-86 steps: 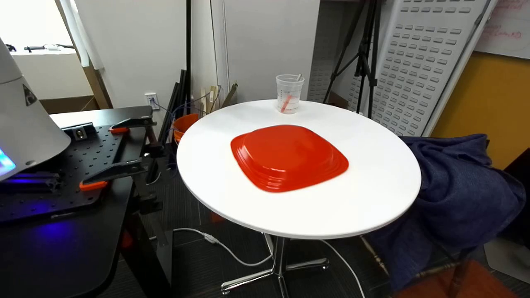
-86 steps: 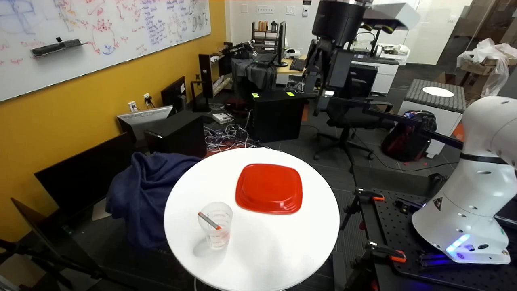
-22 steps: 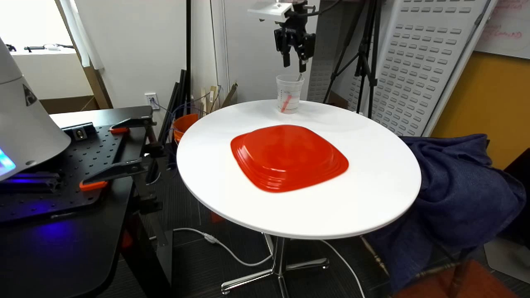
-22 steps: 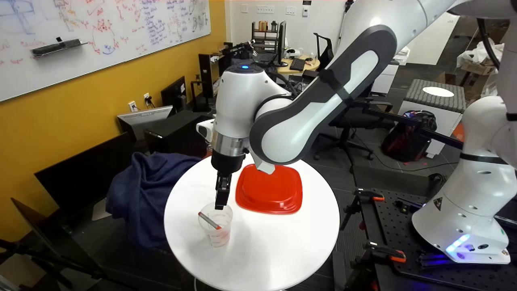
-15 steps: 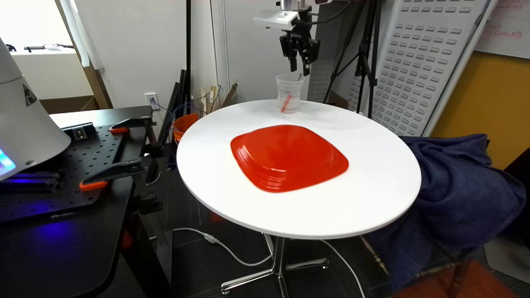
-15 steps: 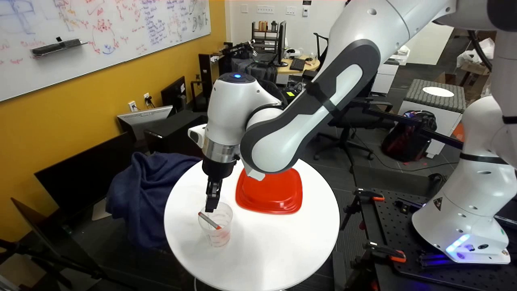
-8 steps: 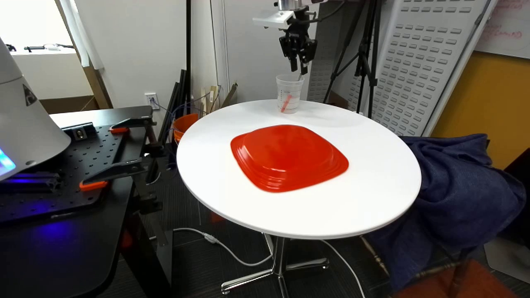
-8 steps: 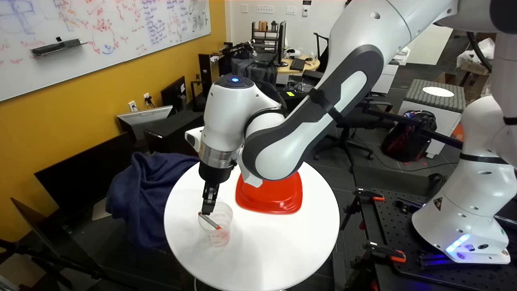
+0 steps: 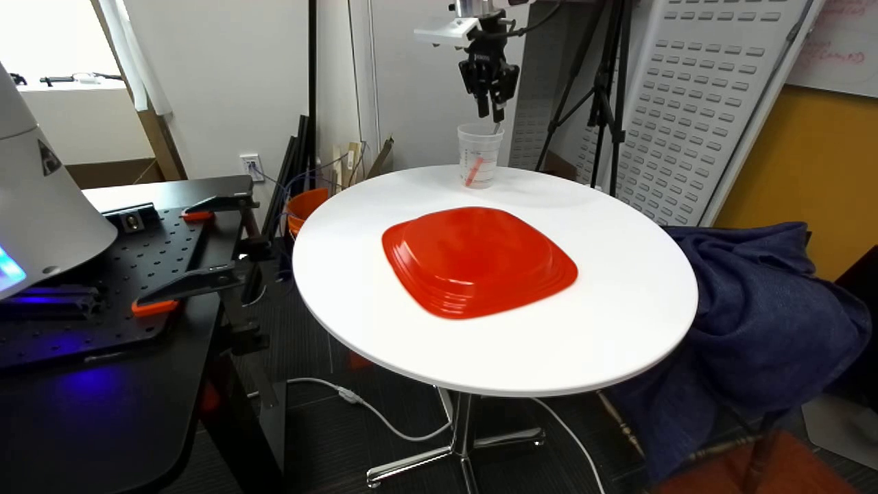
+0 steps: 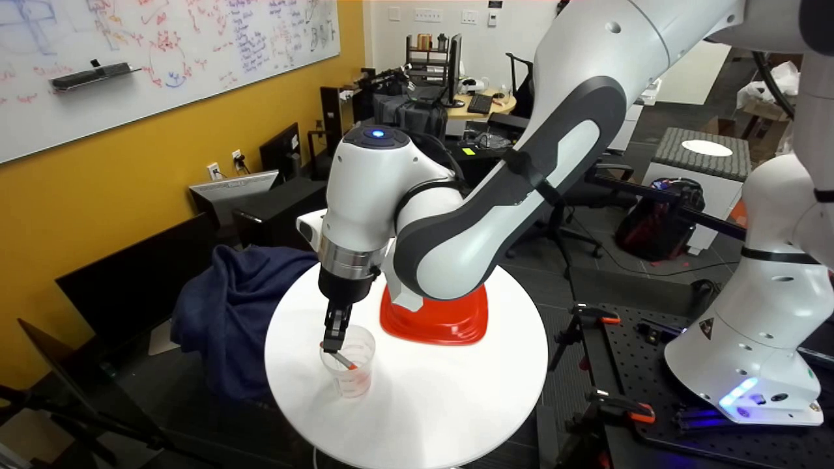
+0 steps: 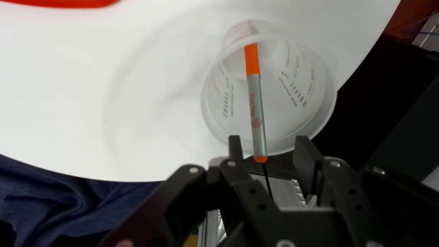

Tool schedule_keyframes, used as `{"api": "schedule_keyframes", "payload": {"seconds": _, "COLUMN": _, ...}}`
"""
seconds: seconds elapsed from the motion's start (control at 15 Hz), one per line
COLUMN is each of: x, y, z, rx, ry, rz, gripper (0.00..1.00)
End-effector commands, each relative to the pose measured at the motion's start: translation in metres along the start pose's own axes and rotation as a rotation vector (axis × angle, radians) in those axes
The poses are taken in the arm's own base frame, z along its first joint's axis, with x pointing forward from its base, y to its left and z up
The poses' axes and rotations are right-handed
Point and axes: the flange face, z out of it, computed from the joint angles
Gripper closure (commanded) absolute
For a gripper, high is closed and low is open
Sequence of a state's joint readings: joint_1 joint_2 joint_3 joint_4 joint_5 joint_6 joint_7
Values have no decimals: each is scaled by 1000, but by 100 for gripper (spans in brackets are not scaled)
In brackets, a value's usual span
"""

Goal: Remove the pen from the cup and put it on the table

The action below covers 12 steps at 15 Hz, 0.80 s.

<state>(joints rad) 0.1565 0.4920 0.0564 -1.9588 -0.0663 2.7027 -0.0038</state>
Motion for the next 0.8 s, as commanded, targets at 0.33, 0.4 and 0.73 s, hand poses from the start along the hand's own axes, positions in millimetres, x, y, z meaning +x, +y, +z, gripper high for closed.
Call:
{"api": "schedule_keyframes", "payload": {"seconds": 0.33, "x": 3, "y": 4, "z": 8, "rx": 8, "ry": -8, "rz": 30, "gripper": 60}}
{"api": "schedule_keyframes", "payload": {"seconds": 0.4, "x": 3, "y": 4, "z": 10, "rx": 10, "ry": -13, "rz": 32, "gripper": 60}}
{"api": "schedule_keyframes", "payload": {"seconds": 0.73, "x": 2, "y": 6, "z": 21, "rx": 25, "ry": -27, "rz": 40, "gripper": 61}}
